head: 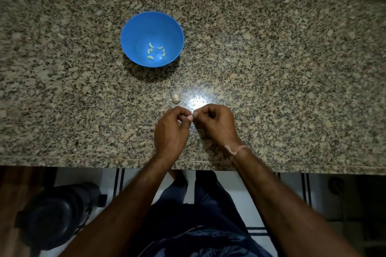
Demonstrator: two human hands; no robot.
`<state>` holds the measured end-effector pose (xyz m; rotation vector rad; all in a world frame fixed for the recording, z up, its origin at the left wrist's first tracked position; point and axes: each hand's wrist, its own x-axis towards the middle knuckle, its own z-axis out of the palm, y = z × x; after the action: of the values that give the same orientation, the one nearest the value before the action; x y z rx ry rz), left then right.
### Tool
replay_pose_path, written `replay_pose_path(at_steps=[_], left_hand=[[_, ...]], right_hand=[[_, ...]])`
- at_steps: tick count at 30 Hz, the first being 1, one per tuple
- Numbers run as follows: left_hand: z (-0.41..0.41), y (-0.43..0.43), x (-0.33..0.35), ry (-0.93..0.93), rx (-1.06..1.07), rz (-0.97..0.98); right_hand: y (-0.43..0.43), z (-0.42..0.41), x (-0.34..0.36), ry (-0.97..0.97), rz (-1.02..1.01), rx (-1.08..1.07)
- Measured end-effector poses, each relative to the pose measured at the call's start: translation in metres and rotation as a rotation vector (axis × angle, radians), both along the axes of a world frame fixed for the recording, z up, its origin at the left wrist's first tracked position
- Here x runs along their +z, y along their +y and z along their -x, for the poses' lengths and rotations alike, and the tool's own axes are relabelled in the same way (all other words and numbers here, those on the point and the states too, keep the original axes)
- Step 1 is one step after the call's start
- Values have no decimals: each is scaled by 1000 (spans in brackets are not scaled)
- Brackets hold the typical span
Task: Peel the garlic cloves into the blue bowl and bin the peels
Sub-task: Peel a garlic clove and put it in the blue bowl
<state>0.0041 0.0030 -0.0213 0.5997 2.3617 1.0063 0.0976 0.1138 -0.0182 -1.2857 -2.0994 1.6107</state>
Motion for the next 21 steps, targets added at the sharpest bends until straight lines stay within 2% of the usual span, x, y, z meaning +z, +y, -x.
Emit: replay_pose_path(at_steps=[6,8,9,11,14,16,18,19,21], left_hand=[[2,3,0,-387,177,-226],[5,1,3,-489,179,-294],[6,-1,4,-475,152,-297],[6,-5,6,-317,54,-252],[7,-8,10,-37,-102,-237],[9,-7,11,121,-207,-220],[10,-5,12,188,-282,-181],[9,-5,12,194,-310,-165],[7,-3,14,158,-343,-153]], right_hand=[[-11,-7,2,111,67,-68],[-9,-7,4,146,110,-55],[-7,-7,5,150,119,-45],[-5,-8,9,132,177,-46],[-5,-7,17,143,577,-152],[-6,-7,20,123,738,-207],[-9,-6,20,132,726,-207],[-12,-5,21,148,652,-189],[-17,-4,20,119,334,-113]])
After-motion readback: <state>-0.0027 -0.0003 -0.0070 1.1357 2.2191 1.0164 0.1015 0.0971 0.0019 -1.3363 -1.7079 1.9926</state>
